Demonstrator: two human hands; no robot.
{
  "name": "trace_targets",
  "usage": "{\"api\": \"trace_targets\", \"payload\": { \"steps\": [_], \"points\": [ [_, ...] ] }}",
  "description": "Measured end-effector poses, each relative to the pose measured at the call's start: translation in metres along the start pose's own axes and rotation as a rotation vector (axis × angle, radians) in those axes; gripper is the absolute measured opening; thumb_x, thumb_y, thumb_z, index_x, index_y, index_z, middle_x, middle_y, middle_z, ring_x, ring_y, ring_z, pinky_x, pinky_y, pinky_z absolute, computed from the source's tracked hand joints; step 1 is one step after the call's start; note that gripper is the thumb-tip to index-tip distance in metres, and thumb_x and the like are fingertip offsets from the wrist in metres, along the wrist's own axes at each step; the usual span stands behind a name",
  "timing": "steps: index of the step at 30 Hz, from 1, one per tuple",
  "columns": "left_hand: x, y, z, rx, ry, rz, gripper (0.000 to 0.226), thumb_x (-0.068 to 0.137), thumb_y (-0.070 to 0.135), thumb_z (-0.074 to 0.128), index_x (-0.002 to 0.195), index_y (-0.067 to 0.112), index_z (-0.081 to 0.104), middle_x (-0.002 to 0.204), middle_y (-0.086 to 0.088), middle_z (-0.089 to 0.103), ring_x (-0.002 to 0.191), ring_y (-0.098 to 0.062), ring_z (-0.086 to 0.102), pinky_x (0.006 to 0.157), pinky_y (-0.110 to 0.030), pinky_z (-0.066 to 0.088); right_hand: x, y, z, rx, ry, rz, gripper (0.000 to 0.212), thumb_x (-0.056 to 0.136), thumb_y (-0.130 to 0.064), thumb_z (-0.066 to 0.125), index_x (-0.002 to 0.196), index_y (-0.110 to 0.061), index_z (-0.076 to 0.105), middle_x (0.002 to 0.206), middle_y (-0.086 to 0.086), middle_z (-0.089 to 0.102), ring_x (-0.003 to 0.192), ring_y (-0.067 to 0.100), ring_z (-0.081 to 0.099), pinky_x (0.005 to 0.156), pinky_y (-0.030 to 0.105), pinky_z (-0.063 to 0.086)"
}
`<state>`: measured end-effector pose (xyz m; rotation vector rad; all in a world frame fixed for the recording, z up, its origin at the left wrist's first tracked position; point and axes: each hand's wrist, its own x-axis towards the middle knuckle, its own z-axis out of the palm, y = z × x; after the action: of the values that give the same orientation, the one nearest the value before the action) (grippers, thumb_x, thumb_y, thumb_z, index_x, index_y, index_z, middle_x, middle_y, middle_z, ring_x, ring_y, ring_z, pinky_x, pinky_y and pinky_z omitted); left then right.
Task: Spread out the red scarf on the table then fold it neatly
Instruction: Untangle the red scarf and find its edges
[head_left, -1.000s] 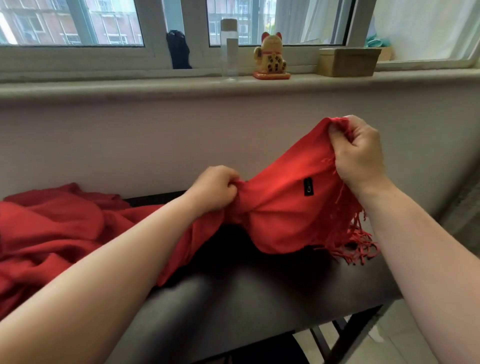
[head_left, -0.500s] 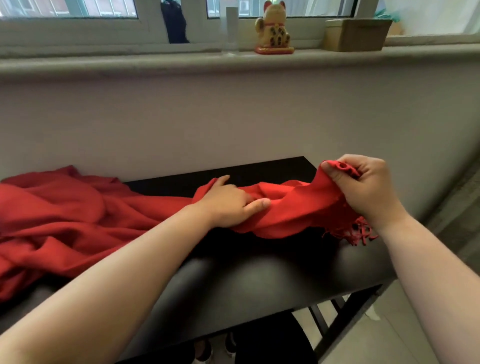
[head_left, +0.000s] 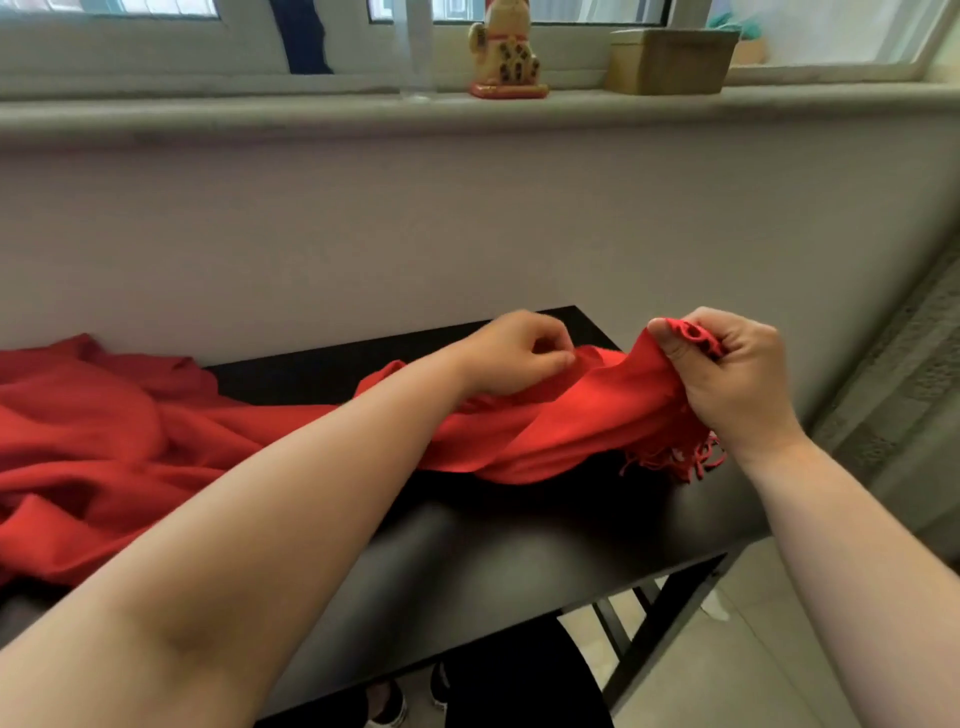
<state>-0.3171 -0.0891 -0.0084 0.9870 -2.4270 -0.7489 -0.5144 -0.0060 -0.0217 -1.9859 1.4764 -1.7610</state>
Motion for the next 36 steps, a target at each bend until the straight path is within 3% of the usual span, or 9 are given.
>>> {"api": "trace_targets", "payload": {
  "steps": [4,8,11,15,18,22,25,30,36],
  "points": [
    [0.002,0.019,-0.019,-0.329,0.105,0.039,0.019,0.094,0.007,0.049,0.080,0.015,0.057,0.066,0.003,0.051,0.052,0.003,0.044,0.051,-0.013,0.037,0.013,0.003,0.000,-0.073,0.074,0.022,0.048,0.089,-0.034,0.059,0.053,-0.009,0.039,0.051,-0.001,0.026,0.051,0.007,0.023,0.047,0.020,0.021],
    [0.002,0.026,-0.031,-0.340,-0.013,-0.033,0.015,0.087,0.004,0.054,0.085,0.019,0.055,0.068,0.000,0.054,0.054,-0.008,0.043,0.047,-0.018,0.035,0.033,-0.008,0.008,-0.058,0.132,-0.009,0.049,0.092,-0.034,0.056,0.054,-0.017,0.031,0.054,-0.004,0.020,0.049,0.007,0.021,0.048,0.020,0.019],
    [0.002,0.025,-0.030,-0.242,-0.080,-0.090,0.016,0.087,0.008,0.058,0.095,0.022,0.058,0.081,-0.006,0.061,0.066,-0.014,0.053,0.058,-0.024,0.045,0.050,-0.021,0.010,-0.050,0.174,-0.058,0.049,0.093,-0.034,0.054,0.055,-0.018,0.028,0.053,-0.005,0.019,0.050,0.007,0.020,0.049,0.022,0.018],
    [0.006,0.028,-0.043,-0.291,0.154,-0.037,0.006,0.087,0.013,0.060,0.089,0.014,0.066,0.082,-0.010,0.062,0.073,-0.018,0.052,0.066,-0.030,0.043,0.069,-0.028,0.009,-0.065,0.175,-0.089,0.049,0.093,-0.035,0.054,0.055,-0.011,0.033,0.051,-0.003,0.023,0.051,0.009,0.021,0.050,0.027,0.020],
    [0.008,0.036,-0.060,-0.418,0.224,-0.028,0.016,0.090,0.017,0.058,0.077,0.020,0.066,0.076,-0.005,0.064,0.073,-0.016,0.054,0.070,-0.030,0.045,0.081,-0.032,0.009,-0.075,0.158,-0.102,0.049,0.092,-0.037,0.054,0.054,-0.015,0.032,0.051,-0.004,0.023,0.051,0.011,0.022,0.050,0.030,0.020],
    [0.007,0.046,-0.067,-0.522,0.120,-0.064,0.019,0.091,0.008,0.054,0.082,0.020,0.065,0.071,0.007,0.066,0.064,-0.004,0.058,0.068,-0.019,0.050,0.092,-0.043,0.013,-0.059,0.144,-0.144,0.049,0.092,-0.035,0.055,0.053,-0.021,0.030,0.050,-0.005,0.024,0.049,0.008,0.023,0.049,0.026,0.020],
    [0.008,0.049,-0.065,-0.564,0.020,-0.105,0.015,0.093,0.023,0.054,0.094,0.016,0.067,0.089,-0.006,0.069,0.074,-0.013,0.064,0.081,-0.031,0.054,0.100,-0.054,0.017,-0.051,0.120,-0.188,0.048,0.092,-0.033,0.056,0.054,-0.023,0.029,0.050,-0.005,0.025,0.048,0.008,0.023,0.048,0.025,0.020],
    [0.011,0.057,-0.085,-0.684,0.170,-0.067,0.016,0.093,0.017,0.052,0.096,0.011,0.067,0.076,0.004,0.068,0.061,-0.001,0.062,0.056,-0.014,0.049,0.120,-0.069,0.016,-0.047,0.087,-0.237,0.049,0.092,-0.032,0.057,0.053,-0.024,0.027,0.050,-0.007,0.023,0.047,0.007,0.023,0.048,0.022,0.020],
    [0.008,0.061,-0.103,-0.759,0.333,0.043,0.021,0.096,0.014,0.047,0.097,0.012,0.068,0.089,-0.009,0.063,0.082,-0.022,0.052,0.073,-0.029,0.040,0.143,-0.085,0.018,-0.079,0.093,-0.235,0.051,0.091,-0.030,0.058,0.052,-0.026,0.025,0.051,-0.008,0.021,0.046,0.007,0.024,0.047,0.020,0.020]
  ]
}}
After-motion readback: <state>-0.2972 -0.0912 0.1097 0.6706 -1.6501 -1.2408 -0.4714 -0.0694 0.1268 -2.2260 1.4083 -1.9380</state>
